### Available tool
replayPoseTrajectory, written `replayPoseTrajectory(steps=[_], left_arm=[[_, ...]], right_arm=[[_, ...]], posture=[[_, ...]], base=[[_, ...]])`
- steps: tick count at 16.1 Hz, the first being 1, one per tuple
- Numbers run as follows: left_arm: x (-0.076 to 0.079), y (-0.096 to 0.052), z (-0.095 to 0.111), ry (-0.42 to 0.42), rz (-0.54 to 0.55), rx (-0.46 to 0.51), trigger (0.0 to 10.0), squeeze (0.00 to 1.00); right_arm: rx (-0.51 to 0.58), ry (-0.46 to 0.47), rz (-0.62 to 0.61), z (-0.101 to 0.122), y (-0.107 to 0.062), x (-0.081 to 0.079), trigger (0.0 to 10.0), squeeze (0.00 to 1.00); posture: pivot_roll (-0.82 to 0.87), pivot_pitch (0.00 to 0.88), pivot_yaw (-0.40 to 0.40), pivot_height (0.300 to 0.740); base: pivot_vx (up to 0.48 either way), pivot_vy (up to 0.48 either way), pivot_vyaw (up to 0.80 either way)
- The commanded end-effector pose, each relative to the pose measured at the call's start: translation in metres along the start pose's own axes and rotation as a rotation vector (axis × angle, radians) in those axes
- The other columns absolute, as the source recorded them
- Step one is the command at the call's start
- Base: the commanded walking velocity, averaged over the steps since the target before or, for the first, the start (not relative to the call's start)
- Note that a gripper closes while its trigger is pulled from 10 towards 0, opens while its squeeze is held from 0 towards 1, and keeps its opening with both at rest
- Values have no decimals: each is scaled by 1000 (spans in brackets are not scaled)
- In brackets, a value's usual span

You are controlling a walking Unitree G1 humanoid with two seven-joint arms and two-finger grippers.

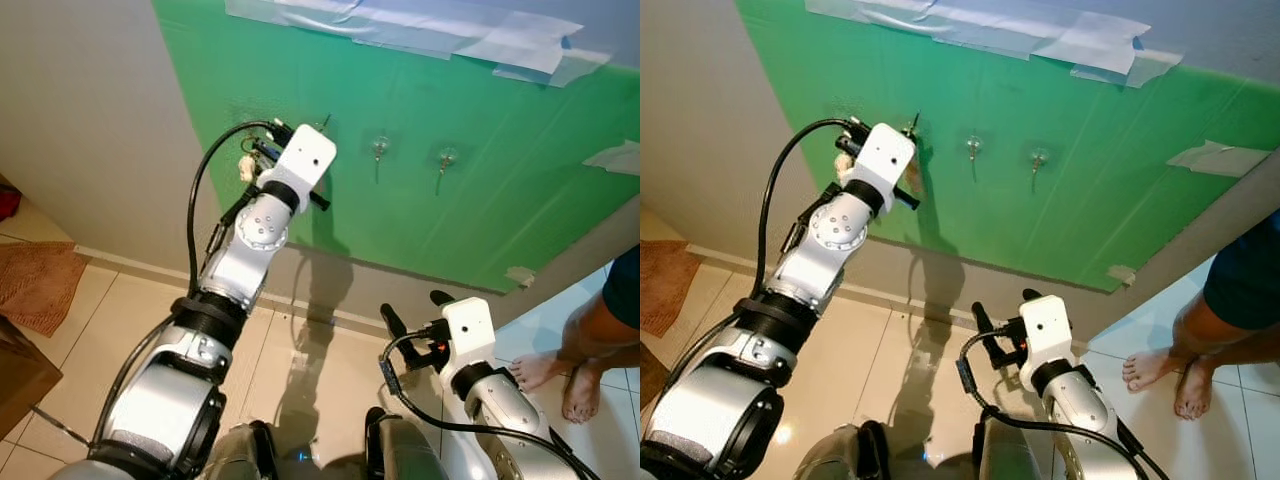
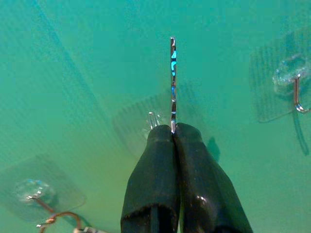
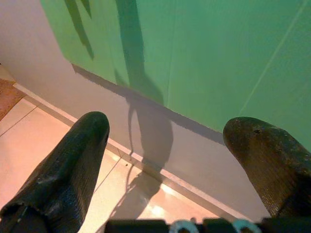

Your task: Hang keys on a hook

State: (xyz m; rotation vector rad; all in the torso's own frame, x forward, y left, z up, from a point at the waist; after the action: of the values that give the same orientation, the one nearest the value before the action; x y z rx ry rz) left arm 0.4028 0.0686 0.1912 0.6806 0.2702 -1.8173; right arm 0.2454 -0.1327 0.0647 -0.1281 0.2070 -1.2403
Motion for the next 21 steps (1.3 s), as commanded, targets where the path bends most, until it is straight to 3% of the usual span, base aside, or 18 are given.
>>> replayPoseTrajectory(steps=[1,4,11,15,18,21], left_arm=[[0,-1,2,7,1,4,0,0],[-11,0,-4,25,33,-23,0,0],[-12,-7,-13,15,46,-50,0,0],[-10,-19,-11,-190,51,-26,0,0],[-15,-28,-5,-235,44,13,0,0],[-9,-49,-11,-387,14,-26,0,0]], right_arm=[[-6,13,-10,-2,-4,2,10000,0],[4,13,-10,4,-4,0,10000,0],[-2,12,-4,3,-2,2,10000,0],[-2,2,-11,2,-1,3,10000,0],[-3,4,-12,0,0,4,10000,0],[0,1,-12,0,0,6,10000,0]], posture=[[-255,196,10,710],[-257,195,14,710],[-250,187,13,710],[-251,175,16,710],[-239,167,20,710],[-220,157,15,710]], base=[[0,0,0],[0,0,0],[0,0,0],[0,0,0],[0,0,0],[0,0,0]])
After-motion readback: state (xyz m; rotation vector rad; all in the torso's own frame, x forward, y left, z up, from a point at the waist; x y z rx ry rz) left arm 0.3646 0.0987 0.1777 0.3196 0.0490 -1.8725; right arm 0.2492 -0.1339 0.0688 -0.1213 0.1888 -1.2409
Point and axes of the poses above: a point about 5 cm out from each wrist's last joint towards the gripper, its own y axis pointing out of the wrist towards the gripper, its own z axis along the axis of the wrist's last joint, x = y × z, the point moved 3 cm from there along y, pointing out of the wrist towards the gripper, and after that the axes turned 6 degrees about y, right-handed, at the moved point
